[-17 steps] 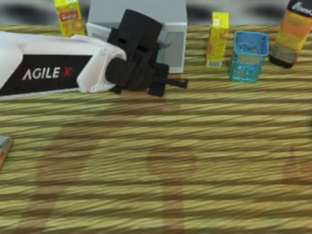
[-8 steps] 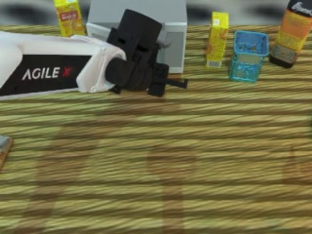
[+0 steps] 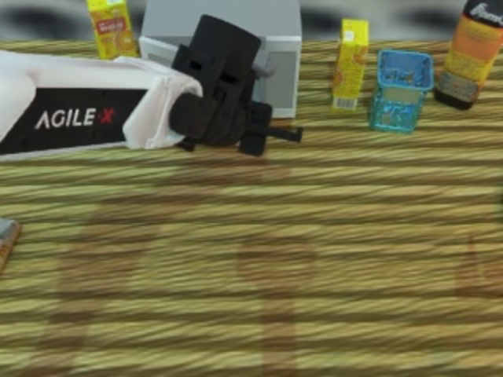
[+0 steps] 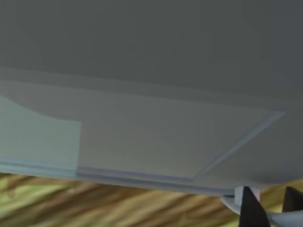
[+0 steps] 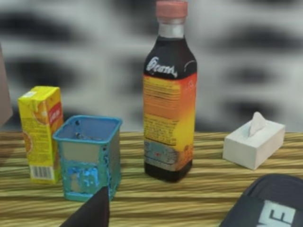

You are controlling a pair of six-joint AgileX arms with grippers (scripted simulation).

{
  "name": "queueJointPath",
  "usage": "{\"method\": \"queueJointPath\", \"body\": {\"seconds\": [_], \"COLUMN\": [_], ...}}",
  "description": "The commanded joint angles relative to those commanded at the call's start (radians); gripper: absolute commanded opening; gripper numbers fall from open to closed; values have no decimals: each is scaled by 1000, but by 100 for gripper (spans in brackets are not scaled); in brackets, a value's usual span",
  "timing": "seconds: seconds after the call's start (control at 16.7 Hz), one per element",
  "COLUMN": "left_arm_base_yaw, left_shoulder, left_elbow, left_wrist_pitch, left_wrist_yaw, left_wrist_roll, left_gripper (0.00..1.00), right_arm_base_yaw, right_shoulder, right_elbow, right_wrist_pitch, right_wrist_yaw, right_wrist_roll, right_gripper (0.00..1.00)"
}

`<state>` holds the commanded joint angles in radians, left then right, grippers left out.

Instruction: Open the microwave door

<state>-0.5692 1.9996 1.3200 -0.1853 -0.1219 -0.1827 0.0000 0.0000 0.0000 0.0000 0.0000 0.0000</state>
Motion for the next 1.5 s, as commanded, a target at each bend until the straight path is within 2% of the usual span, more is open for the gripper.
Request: {"method": "queueJointPath", "body": {"seconds": [0.24,0.84,1.5], "left_arm_base_yaw": [0,20,20], "left_shoulder": [0,-38,-38], "left_elbow": [0,-57,-57], "left_wrist_pitch": [0,25,25], "left_wrist_yaw": [0,56,56], "left_wrist_roll": [0,67,67], "left_gripper": [0,0,0], "right_arm_base_yaw": [0,0,0], "right_shoulder": [0,0,0], "right_elbow": [0,0,0], "right_wrist_pitch": [0,0,0], "right_wrist_yaw": [0,0,0], "right_wrist_roll": [0,0,0], "right_gripper": [100,100,100]}}
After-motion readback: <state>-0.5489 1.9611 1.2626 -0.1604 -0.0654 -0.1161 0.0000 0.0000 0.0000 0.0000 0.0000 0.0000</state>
